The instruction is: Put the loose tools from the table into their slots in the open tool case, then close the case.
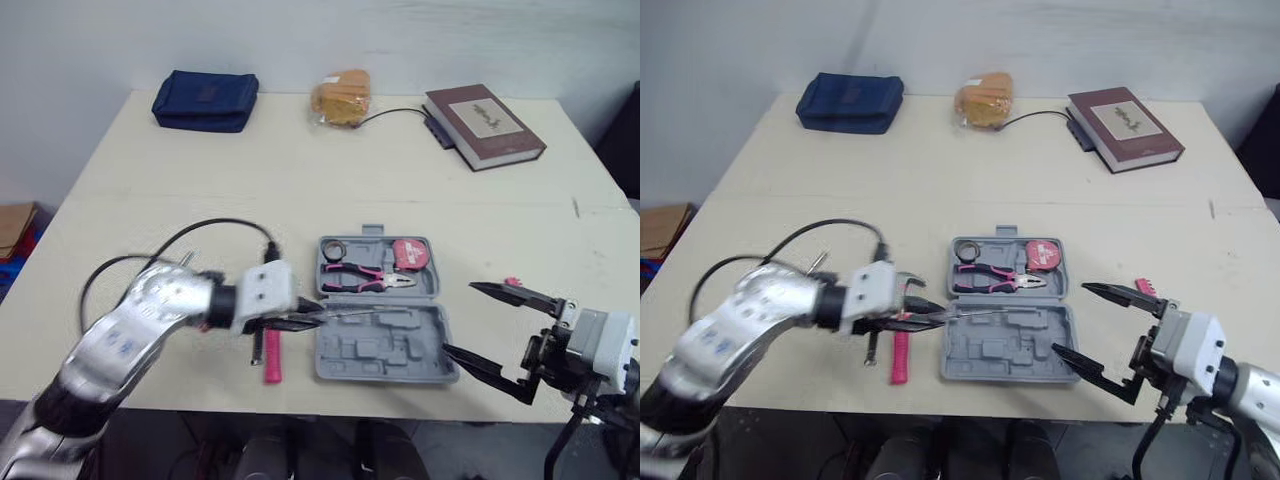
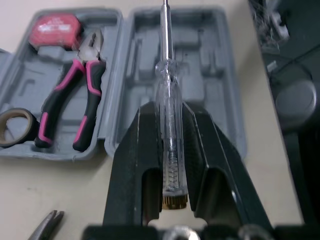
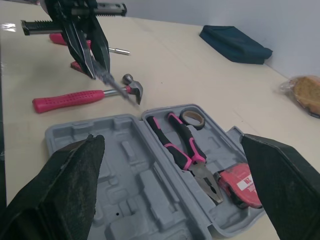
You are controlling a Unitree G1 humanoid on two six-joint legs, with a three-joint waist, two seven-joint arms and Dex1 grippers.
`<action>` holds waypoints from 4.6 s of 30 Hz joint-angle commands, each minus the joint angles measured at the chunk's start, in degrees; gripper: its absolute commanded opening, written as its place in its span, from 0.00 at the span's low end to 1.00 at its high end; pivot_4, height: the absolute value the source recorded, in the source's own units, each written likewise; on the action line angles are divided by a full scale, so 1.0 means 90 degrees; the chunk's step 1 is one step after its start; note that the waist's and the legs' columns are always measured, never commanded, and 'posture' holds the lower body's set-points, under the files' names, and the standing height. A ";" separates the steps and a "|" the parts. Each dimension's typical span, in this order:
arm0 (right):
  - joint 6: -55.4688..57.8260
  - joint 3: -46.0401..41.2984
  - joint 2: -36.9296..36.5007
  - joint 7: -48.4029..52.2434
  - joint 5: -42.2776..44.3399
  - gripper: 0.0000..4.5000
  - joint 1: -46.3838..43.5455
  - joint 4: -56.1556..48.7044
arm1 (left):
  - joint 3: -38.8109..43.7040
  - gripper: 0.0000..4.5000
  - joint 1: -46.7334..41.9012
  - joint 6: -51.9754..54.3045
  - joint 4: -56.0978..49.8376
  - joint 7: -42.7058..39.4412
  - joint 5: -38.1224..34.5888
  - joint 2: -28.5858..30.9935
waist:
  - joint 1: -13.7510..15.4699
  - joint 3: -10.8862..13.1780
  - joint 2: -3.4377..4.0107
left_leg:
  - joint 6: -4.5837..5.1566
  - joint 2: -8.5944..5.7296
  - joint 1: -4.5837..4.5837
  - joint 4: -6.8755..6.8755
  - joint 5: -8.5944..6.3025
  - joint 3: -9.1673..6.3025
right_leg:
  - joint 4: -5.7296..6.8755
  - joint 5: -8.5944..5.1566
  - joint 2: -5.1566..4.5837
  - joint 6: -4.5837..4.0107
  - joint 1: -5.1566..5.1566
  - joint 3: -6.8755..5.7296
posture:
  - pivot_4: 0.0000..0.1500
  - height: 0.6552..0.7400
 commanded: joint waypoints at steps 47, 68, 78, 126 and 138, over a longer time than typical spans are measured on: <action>0.0147 -0.0426 0.0371 -0.0974 -0.0404 1.00 0.1108 -0.1349 | -0.2118 0.00 -0.1549 0.0638 0.1809 0.0355 0.2514 -0.1890 | -0.0005 0.0007 -0.0011 | 0.0021 0.0018 0.0001 0.0032 0.0004 -0.0012 | 0.0030 0.0000 -0.0014 0.0000 0.0002 0.0014 | 1.00 1.00; 0.0218 -0.0169 0.0434 -0.1222 -0.0492 1.00 0.1040 -0.1428 | -0.0613 0.12 -0.0942 -0.2348 0.3078 -0.0597 0.1258 -0.2646 | -0.0016 0.0006 -0.0010 | 0.0056 0.0023 -0.0010 0.0082 -0.0020 -0.0010 | 0.0044 0.0002 -0.0019 0.0004 0.0007 0.0014 | 1.00 1.00; -0.0012 -0.0075 0.0662 -0.1231 -0.0740 1.00 0.1223 -0.1367 | -0.0830 0.01 -0.0675 -0.2606 0.3686 -0.0197 0.1954 -0.2897 | -0.0004 0.0006 -0.0010 | 0.0063 0.0021 -0.0013 0.0084 -0.0027 -0.0009 | 0.0042 0.0003 -0.0020 0.0005 0.0006 0.0012 | 1.00 1.00; -0.0371 -0.1393 0.0763 -0.0606 -0.0475 1.00 0.1819 -0.0935 | 0.1774 0.49 0.0142 -0.2106 0.2904 -0.1123 -0.0109 -0.1812 | -0.0052 -0.0086 0.0023 | 0.0047 0.0073 0.0009 0.0081 -0.0067 -0.0006 | 0.0043 -0.0017 0.0004 -0.0030 0.0015 0.0005 | 1.00 1.00; -0.1885 -0.1965 0.1067 0.0616 -0.0466 1.00 0.2129 0.0813 | 0.4509 1.00 0.1496 -0.3035 0.5918 -0.0876 -0.0203 0.0465 | -0.0056 -0.0041 0.0021 | 0.0030 0.0100 0.0004 0.0074 -0.0096 0.0004 | 0.0029 -0.0022 -0.0005 -0.0040 -0.0004 -0.0009 | 1.00 1.00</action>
